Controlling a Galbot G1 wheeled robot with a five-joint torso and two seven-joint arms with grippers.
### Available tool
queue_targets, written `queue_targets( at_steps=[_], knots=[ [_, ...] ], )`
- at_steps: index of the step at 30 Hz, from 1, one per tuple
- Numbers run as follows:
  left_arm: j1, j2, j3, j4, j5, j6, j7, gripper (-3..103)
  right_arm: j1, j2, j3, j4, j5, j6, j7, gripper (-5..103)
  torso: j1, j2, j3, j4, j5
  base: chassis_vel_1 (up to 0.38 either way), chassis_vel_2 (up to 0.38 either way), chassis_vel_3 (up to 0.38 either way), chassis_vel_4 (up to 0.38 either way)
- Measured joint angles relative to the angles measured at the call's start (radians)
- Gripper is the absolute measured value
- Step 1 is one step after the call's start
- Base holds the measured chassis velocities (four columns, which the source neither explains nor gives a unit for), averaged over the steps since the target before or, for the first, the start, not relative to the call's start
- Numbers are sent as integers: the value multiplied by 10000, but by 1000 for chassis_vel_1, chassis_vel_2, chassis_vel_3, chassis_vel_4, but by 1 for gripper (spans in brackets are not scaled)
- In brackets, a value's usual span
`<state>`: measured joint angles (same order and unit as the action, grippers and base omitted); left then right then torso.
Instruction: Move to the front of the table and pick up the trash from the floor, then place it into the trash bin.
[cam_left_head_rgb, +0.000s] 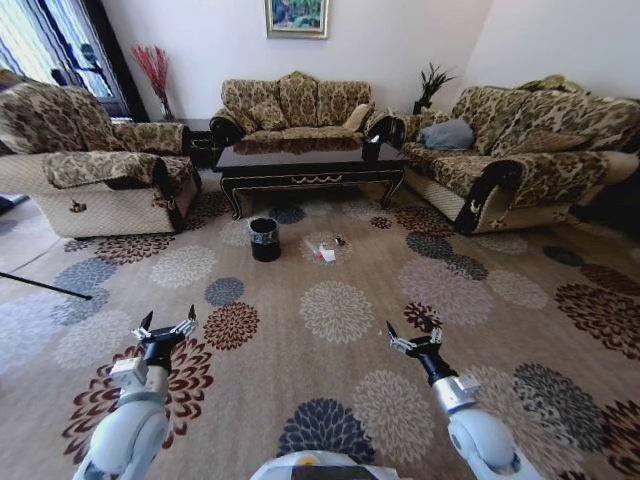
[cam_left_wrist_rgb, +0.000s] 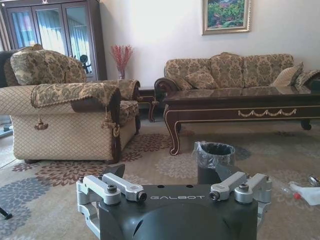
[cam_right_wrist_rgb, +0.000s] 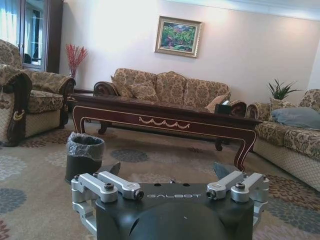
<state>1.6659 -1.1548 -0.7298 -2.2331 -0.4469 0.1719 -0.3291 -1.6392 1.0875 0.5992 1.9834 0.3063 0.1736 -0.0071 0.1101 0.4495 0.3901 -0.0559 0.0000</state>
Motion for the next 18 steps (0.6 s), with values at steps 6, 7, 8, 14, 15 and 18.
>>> queue_targets(
  at_steps=[6, 7, 8, 14, 15, 18],
  knots=[
    [6, -17, 26, 0, 1, -2, 0, 100, -69, 79, 1, -13, -26, 9, 1, 100, -69, -157, -90, -1, 1, 0, 0, 0, 0],
    [21, -33, 26, 0, 9, -5, 0, 100, -73, 81, 1, -13, -27, 12, 1, 100, -81, -185, -105, -1, 0, 0, 0, 0, 0],
    [21, -33, 26, 0, 9, -5, 0, 100, -73, 81, 1, -13, -27, 12, 1, 100, -81, -185, -105, -1, 0, 0, 0, 0, 0],
    [79, -87, 27, 36, 44, -57, 32, 100, -27, 36, -6, -24, -22, 13, 6, 100, -188, -445, -257, 0, 0, 0, 0, 0, 0],
    [61, -87, 30, 58, 45, -69, 37, 100, -32, 36, -7, -24, -17, 13, 9, 100, -214, -504, -288, 0, 0, 0, 0, 0, 0],
    [-11, -93, 34, 96, 73, -73, 47, 100, -71, 106, -5, 131, 217, 1, 39, 100, -275, -652, -376, -1, 0, 0, 0, 0, 0]
  ],
)
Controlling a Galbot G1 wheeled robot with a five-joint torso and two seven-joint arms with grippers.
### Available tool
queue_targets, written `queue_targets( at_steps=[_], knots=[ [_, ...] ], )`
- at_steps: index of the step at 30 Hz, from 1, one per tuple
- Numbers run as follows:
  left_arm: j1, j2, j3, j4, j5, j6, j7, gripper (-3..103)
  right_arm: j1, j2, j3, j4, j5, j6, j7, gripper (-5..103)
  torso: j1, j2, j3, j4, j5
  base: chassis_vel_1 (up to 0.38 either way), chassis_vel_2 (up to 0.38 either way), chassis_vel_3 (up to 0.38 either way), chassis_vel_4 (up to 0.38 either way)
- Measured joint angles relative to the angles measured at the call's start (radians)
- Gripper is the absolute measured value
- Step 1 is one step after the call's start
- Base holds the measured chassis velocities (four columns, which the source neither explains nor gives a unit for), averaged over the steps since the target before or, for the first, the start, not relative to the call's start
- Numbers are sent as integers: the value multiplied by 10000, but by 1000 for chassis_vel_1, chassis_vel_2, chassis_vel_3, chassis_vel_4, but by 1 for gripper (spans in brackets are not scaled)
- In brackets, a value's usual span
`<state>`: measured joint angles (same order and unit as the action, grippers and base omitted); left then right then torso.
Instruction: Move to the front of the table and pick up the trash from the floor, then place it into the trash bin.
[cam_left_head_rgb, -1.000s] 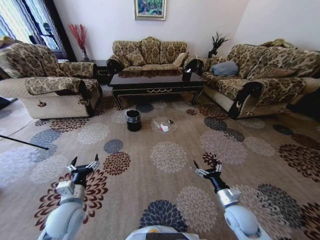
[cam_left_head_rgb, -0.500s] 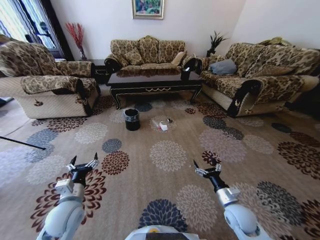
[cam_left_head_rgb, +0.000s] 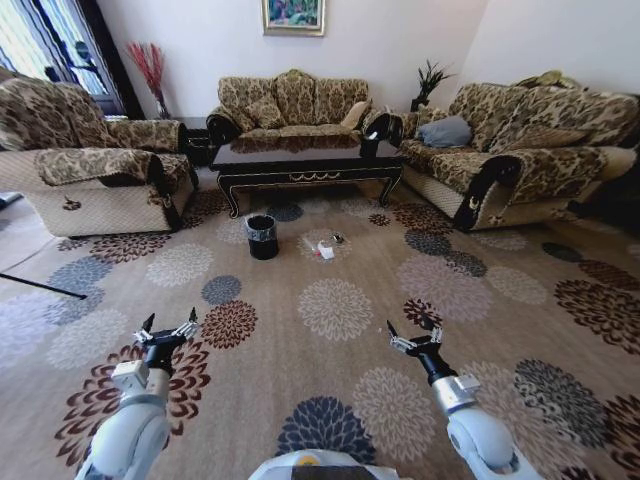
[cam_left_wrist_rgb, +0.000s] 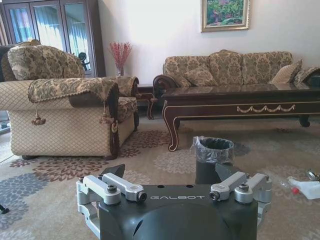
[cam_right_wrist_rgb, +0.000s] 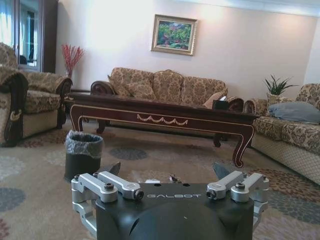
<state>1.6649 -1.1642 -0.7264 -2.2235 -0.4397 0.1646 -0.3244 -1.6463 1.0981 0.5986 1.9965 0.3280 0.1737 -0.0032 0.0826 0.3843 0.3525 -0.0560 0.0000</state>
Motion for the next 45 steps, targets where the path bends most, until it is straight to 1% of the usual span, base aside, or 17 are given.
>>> queue_targets(
  at_steps=[7, 27, 32, 39, 42, 45],
  knots=[
    [-136, -20, 0, 2, 45, 19, 45, 100, -13, 37, 0, 132, 21, -5, 3, 100, -92, -264, -168, 0, -1, 0, 0, 0, 0],
    [74, -81, 39, -118, 190, -33, 54, 100, -456, 100, 139, 362, -127, 73, -37, 100, -335, -1039, -706, 0, -1, 0, 0, 0, 0],
    [116, -265, 108, -76, 334, -58, 58, 100, -431, 82, 107, 331, -72, 57, -3, 100, -409, -1274, -867, 1, 0, 0, 0, 0, 0],
    [140, -174, 159, -133, 388, -58, 58, 100, -430, 135, 102, 311, -77, 51, 22, 100, -477, -1518, -1043, 0, 0, 0, 0, 0, 0],
    [142, -218, 157, -116, 470, -58, 58, 100, -442, 195, 102, 292, -87, 50, 41, 100, -498, -1602, -1105, 0, 0, 0, 0, 0, 0],
    [241, -420, 224, -181, 581, -58, 58, 100, -472, 231, 112, 281, -95, 56, 50, 100, -542, -1761, -1221, 1, -1, 0, 0, 0, 0]
  ],
)
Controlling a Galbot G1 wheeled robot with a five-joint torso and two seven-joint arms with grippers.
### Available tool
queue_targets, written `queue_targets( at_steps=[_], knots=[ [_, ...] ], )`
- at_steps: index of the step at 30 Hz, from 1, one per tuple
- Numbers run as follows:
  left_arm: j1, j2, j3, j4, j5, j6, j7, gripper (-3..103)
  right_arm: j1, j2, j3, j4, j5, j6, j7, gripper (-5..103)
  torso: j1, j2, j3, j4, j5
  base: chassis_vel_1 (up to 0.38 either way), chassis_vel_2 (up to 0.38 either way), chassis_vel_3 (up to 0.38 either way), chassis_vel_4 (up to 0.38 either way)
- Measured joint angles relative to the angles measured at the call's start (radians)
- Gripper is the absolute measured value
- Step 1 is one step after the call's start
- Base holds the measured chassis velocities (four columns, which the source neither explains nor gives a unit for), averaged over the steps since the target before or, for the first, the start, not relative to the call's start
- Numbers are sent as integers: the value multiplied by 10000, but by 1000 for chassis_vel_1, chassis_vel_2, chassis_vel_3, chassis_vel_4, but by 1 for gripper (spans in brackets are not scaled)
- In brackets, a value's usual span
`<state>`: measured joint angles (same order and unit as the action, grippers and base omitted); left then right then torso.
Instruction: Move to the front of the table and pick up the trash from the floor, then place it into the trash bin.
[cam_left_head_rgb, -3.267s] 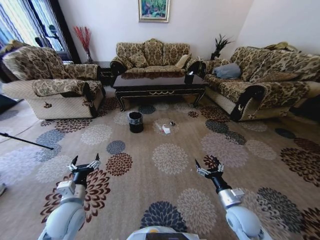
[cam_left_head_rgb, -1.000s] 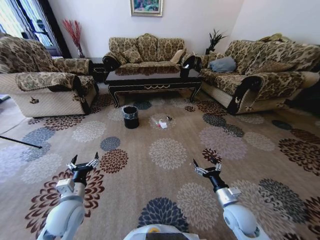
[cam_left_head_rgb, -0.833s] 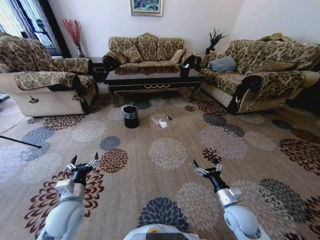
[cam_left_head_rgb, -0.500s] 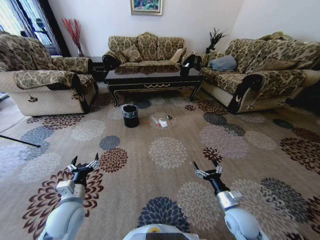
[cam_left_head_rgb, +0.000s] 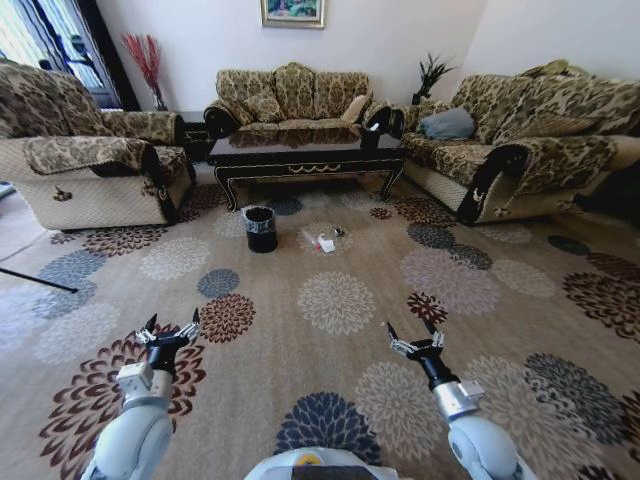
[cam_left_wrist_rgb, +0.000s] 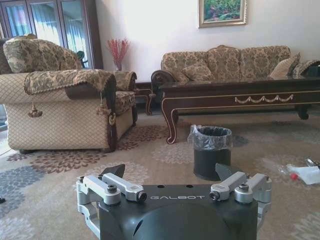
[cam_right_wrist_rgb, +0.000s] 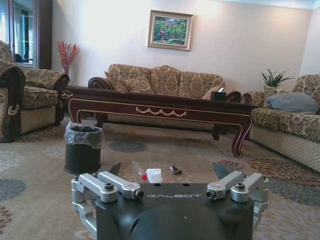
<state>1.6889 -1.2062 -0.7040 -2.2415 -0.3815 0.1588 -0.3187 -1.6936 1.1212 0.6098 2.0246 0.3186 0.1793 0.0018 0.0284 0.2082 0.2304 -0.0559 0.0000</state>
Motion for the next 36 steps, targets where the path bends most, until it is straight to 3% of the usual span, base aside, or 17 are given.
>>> queue_targets(
  at_steps=[22, 36],
  knots=[
    [332, -129, -63, -256, 153, -171, 121, 100, -295, 282, 139, 238, -35, 89, -266, 100, -250, -879, -623, -1, 0, 0, 0, 0, 0],
    [605, -205, -61, -296, 290, -191, 116, 100, -282, 270, 191, 322, -22, 76, -272, 100, -282, -1428, -1108, -1, 1, 0, 0, 0, 0]
  ],
)
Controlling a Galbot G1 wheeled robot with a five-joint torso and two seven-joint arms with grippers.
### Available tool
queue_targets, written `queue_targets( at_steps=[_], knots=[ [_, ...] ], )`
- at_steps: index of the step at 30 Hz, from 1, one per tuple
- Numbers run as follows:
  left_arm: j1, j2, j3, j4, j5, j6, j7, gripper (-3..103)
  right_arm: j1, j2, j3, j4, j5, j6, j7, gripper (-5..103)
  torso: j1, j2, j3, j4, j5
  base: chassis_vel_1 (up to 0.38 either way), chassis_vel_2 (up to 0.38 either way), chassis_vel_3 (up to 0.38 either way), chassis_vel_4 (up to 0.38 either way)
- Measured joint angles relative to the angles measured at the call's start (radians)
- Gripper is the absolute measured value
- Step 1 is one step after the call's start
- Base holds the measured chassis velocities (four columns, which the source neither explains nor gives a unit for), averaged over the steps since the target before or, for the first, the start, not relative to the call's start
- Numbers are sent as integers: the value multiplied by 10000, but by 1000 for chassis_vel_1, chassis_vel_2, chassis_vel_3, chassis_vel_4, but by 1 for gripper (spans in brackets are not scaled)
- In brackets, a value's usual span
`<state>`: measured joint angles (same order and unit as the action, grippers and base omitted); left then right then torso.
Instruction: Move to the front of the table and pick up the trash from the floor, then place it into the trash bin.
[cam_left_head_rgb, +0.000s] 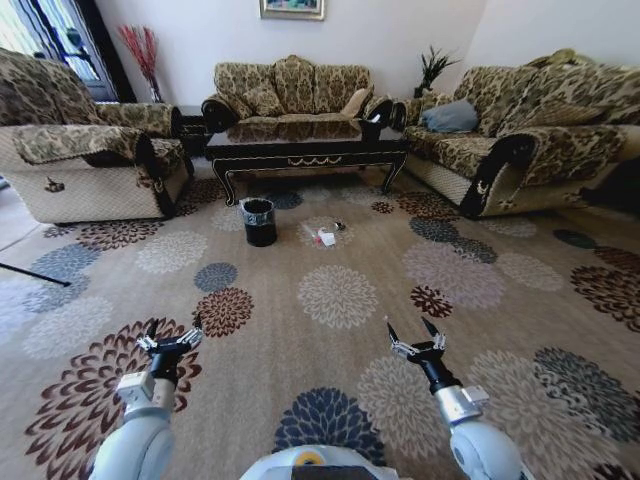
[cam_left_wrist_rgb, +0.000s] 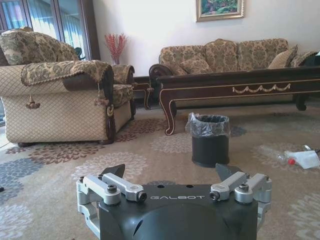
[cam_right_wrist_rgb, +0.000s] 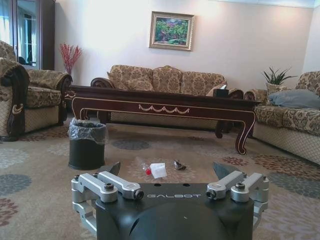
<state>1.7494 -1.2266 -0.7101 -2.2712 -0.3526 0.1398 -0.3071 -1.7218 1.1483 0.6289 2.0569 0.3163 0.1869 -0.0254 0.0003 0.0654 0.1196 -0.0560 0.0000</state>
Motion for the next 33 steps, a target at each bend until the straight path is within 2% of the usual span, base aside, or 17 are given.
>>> queue_targets(
  at_steps=[16, 18, 25, 30, 33],
  knots=[
    [28, -7, 16, 145, -13, -21, 5, 100, -10, 19, -26, -133, -100, -25, 3, 100, -2, -590, -613, -2, 0, 0, 0, 0, 0],
    [6, 17, 14, 157, -42, -21, 6, 100, 12, 36, -51, -152, -113, -39, 8, 100, -1, -659, -703, 5, -1, 0, 0, 0, 0],
    [-93, 91, -6, 242, -61, -51, -15, 100, 39, 34, -68, -237, -137, -12, -88, 100, -2, -658, -770, 7, 0, 0, 0, 0, 0],
    [-147, 98, 52, 335, -225, -821, -86, 100, 21, 40, -66, -333, -208, 96, -110, 100, -2, -658, -764, 5, 0, 0, 0, 0, 0],
    [-238, 99, 52, 426, -213, -1061, -102, 100, 55, 15, -67, -348, -208, 116, -119, 100, -3, -657, -750, 6, -1, -16, 12, 16, -17]
  ],
)
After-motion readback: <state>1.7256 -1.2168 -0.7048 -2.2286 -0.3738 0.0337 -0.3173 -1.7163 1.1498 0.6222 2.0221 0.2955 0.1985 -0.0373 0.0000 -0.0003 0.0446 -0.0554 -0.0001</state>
